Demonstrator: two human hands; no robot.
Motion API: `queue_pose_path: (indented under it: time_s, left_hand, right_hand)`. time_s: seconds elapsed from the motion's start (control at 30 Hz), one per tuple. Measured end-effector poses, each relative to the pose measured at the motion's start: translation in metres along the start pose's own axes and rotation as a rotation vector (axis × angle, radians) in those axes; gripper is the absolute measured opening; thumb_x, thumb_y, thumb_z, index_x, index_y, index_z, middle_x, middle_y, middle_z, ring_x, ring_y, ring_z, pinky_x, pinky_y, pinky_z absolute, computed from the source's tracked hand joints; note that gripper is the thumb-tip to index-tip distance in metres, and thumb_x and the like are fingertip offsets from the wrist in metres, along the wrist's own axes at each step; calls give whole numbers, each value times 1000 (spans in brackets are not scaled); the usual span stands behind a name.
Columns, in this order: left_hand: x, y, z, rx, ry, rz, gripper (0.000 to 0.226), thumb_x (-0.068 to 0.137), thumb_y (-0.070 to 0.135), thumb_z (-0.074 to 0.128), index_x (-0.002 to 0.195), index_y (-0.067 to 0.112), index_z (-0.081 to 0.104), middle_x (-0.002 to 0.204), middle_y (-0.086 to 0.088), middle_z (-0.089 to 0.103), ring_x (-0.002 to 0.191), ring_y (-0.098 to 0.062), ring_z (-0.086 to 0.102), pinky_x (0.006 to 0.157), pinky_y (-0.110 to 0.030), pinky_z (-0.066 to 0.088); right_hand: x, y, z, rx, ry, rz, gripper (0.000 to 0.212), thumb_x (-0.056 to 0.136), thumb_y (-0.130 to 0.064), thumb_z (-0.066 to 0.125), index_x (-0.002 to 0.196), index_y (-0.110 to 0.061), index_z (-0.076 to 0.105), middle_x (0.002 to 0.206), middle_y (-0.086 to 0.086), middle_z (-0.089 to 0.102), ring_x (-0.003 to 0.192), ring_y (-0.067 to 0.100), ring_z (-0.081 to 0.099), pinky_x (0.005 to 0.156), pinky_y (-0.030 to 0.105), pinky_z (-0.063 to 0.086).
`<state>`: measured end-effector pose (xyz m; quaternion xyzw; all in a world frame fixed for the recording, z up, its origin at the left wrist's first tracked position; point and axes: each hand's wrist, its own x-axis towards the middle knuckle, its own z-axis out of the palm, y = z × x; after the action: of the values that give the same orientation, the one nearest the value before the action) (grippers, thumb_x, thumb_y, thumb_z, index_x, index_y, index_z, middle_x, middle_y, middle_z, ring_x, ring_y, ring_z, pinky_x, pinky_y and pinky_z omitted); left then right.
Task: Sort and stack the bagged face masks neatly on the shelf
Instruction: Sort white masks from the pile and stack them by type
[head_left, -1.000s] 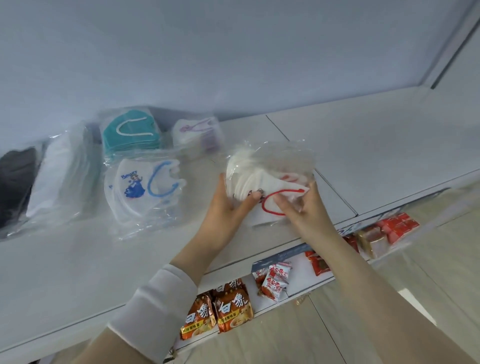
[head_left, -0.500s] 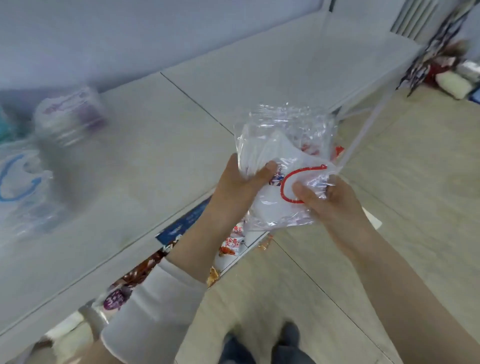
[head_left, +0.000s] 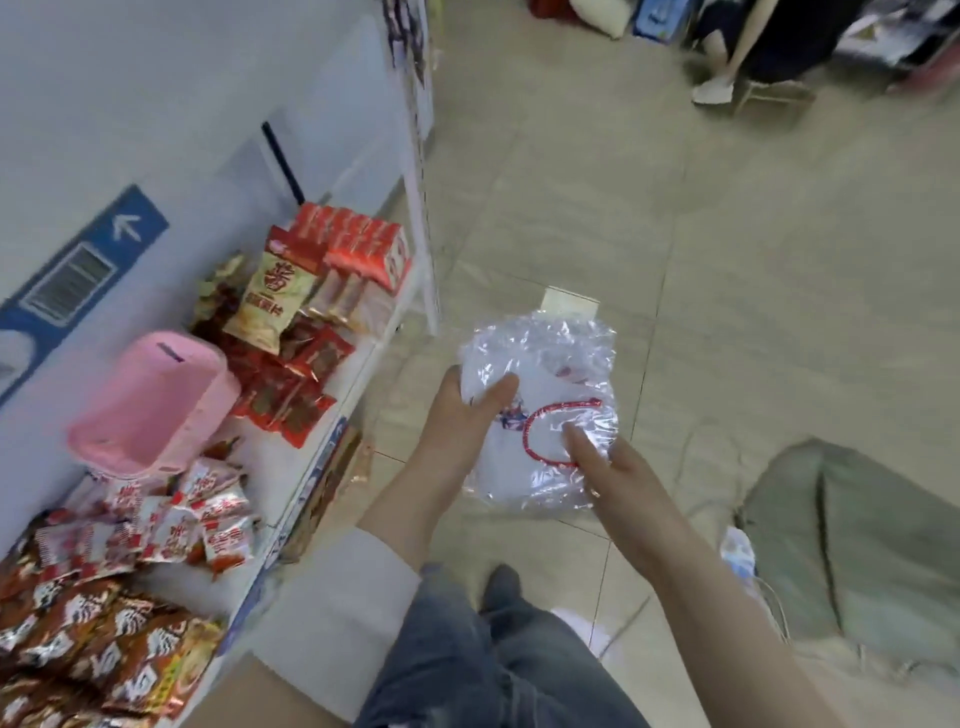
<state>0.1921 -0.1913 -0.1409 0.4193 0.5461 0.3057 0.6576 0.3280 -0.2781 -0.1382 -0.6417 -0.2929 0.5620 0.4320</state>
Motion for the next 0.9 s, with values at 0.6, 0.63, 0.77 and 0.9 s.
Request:
queue_pose_path:
  time_s: [0.6,0.63,0.77,0.9]
  left_hand:
    - [253,120,105,16,-83,-90,39,86,22,67,121,16,52,112,-6,65,98,-19,66,86,-37,55]
    - [264,127,106,-1,-69,-89,40,86,21,67,122,16,52,112,-6,66,98,-20,66,87,-40,55]
    - [296,149,105,-49,35,-56,35,85,19,69,116,19,54,109,-3,67,96,-19,68,87,-43,55]
    - [310,170,89,-154,224,37,30,81,22,73,104,29,57,103,1,70,92,-15,69,82,-37,57]
  right_hand:
    - [263,-135,-110,-42,132,-19,26,88,-27,64,112,-17,63,105,2,71,96,18,68,88,41,54]
    - [275,-144,-111,-56,114,-21,26,88,-26,62,112,-18,63,105,2,71,96,17,68,88,40,54]
    - [318,-174,-113,-95,23,-17,25,89,-25,61,112,-18,63,103,1,72,95,16,68,88,42,54]
    - [366,-206,-97,-226,-120,-67,20,87,-28,65,104,-18,65,100,1,72,94,15,68,87,44,54]
